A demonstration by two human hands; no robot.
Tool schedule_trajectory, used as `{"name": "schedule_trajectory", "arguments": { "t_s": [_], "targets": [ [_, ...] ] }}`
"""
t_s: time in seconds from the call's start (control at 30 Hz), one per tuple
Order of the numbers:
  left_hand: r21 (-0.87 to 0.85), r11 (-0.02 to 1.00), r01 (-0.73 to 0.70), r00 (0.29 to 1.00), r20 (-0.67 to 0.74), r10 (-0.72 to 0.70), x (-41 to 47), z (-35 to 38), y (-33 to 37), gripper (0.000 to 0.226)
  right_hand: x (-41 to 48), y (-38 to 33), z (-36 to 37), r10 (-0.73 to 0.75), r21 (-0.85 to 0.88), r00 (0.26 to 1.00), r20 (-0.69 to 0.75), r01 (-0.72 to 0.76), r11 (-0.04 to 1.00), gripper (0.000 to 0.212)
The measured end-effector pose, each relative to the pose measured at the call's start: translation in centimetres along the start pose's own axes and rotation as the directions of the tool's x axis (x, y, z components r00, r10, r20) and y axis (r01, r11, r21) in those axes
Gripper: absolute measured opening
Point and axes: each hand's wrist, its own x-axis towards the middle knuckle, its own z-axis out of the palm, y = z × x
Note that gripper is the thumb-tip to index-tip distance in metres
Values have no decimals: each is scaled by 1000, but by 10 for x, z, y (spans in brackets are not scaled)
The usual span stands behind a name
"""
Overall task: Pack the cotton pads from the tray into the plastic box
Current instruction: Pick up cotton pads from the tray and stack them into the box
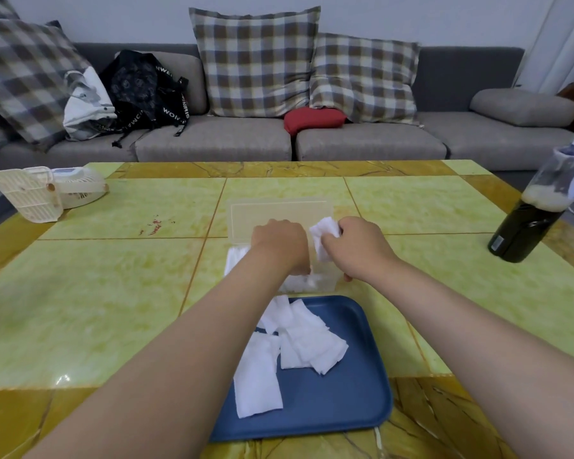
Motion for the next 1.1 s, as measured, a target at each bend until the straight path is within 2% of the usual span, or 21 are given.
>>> {"name": "schedule_trajectory", "arguments": {
  "t_s": [0.07, 0.2, 0.3, 0.5, 0.63, 0.87, 1.0, 1.1],
  "targets": [
    [36, 998, 49, 999, 19, -50, -2, -1, -10, 25, 0, -2, 0, -47, -123, 999, -15, 45, 991, 23],
    [-16, 998, 60, 998, 25, -59, -2, 1, -22, 30, -3, -13, 2, -124, -394, 992, 21, 122, 911, 26],
    [-38, 998, 43, 999, 16, -43, -1, 5, -22, 39, -5, -27, 6, -118, -560, 988, 101, 155, 814, 21],
    [-72, 997, -6, 1000, 4, 7, 0, 10, -28, 48, -3, -49, 16, -76, -763, 992, 101, 126, 634, 22],
    [-138, 990, -42, 999, 17, 45, -5, 9, -29, 54, 0, -56, 20, 0, -788, 997, 80, 63, 612, 19],
    [-274, 957, -92, 996, -41, 84, -22, 12, -34, 38, 2, -54, 13, 201, -629, 978, 61, -118, 769, 17],
    [-294, 952, -88, 995, -73, 70, -26, 15, -34, 40, 0, -55, 13, 197, -663, 979, 48, -116, 739, 11],
    [-290, 949, -122, 990, -100, 97, -27, 18, -34, 36, -2, -56, 18, 199, -649, 975, 104, -85, 756, 14]
  ]
}}
